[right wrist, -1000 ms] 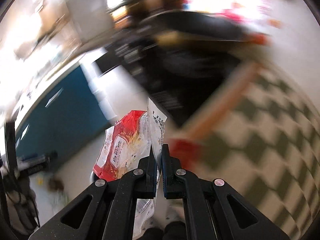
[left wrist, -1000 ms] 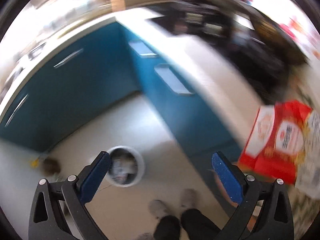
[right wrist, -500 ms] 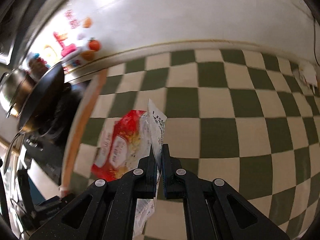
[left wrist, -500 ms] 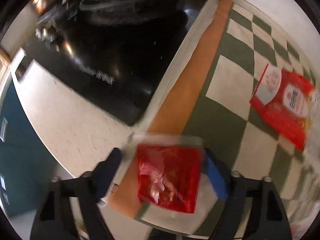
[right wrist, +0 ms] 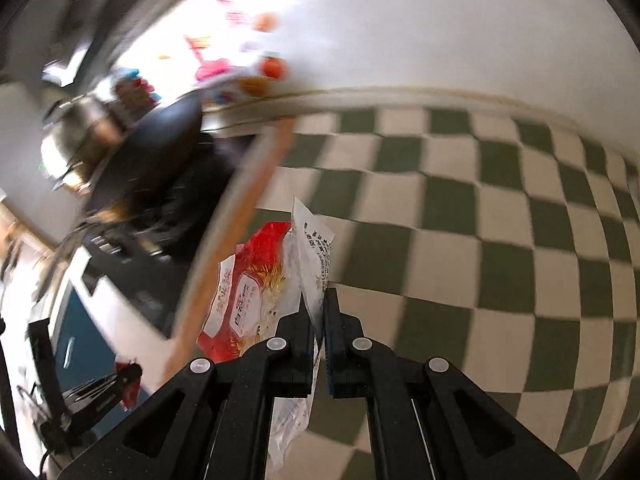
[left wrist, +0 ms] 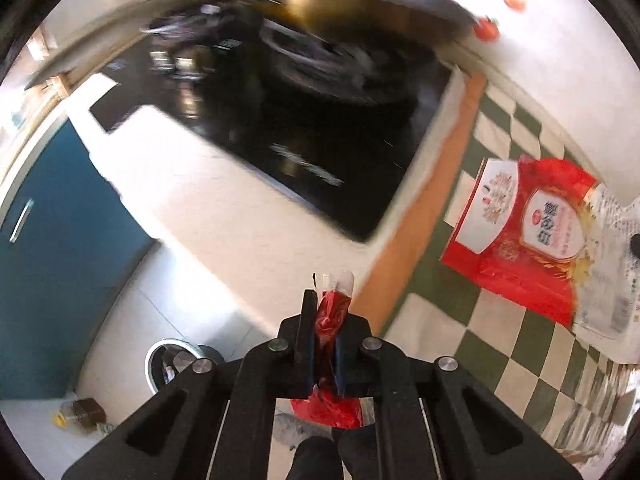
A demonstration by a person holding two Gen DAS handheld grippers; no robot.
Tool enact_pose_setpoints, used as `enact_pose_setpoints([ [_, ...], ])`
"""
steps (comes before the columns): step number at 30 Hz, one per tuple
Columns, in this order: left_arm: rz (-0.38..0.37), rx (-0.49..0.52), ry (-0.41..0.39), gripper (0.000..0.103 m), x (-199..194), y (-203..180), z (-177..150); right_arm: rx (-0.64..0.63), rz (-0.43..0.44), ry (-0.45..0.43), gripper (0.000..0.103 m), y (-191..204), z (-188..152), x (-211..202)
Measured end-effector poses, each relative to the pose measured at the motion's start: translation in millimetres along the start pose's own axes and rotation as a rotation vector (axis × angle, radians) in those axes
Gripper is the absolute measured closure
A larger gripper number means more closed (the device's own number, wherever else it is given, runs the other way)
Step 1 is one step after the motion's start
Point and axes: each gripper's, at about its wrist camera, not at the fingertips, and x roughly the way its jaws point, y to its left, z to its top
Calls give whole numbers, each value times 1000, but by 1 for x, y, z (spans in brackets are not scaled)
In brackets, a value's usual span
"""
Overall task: Collect trash
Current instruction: 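Carry the red packet over the trash bin with the left tool, then open both tools to drop the red packet and sugar bag into the bin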
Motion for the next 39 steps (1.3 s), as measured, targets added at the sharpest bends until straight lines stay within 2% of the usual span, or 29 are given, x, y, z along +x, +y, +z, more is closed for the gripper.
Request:
enact_pose_setpoints([
  [5, 11, -135, -59, 99, -38, 63, -17, -132, 104, -18, 99, 72, 4, -32],
  [8, 36, -216, -88, 99, -54, 103, -34, -221, 160, 19, 99, 120, -8, -34],
  [13, 97, -416, -68, 99, -50, 206, -97, -399, 238, 155, 99, 218, -74, 17],
  [15, 121, -492, -45, 99, -37, 245, -124, -486, 252, 217, 99, 259, -120, 57],
  [18, 126, -646, 9, 99, 6, 312, -177, -619, 245, 291, 99, 316, -201, 128],
  [21, 122, -766, 70, 99, 70, 368, -225, -718, 224, 367, 99, 362, -286, 204],
  [24, 115, -845, 127, 99, 141, 412, -268, -798, 191, 438, 99, 400, -373, 282],
  [28, 83, -927, 192, 99, 234, 456, -316, -926, 116, 471, 99, 430, -468, 366],
  [32, -2, -1025, 236, 99, 316, 485, -357, -1028, 58, 484, 99, 439, -540, 425],
  [34, -63, -1084, 243, 99, 345, 493, -371, -1050, 44, 503, 99, 440, -569, 451],
  [39, -212, -1192, 262, 98, 398, 504, -395, -1028, 19, 579, 98, 437, -614, 505],
])
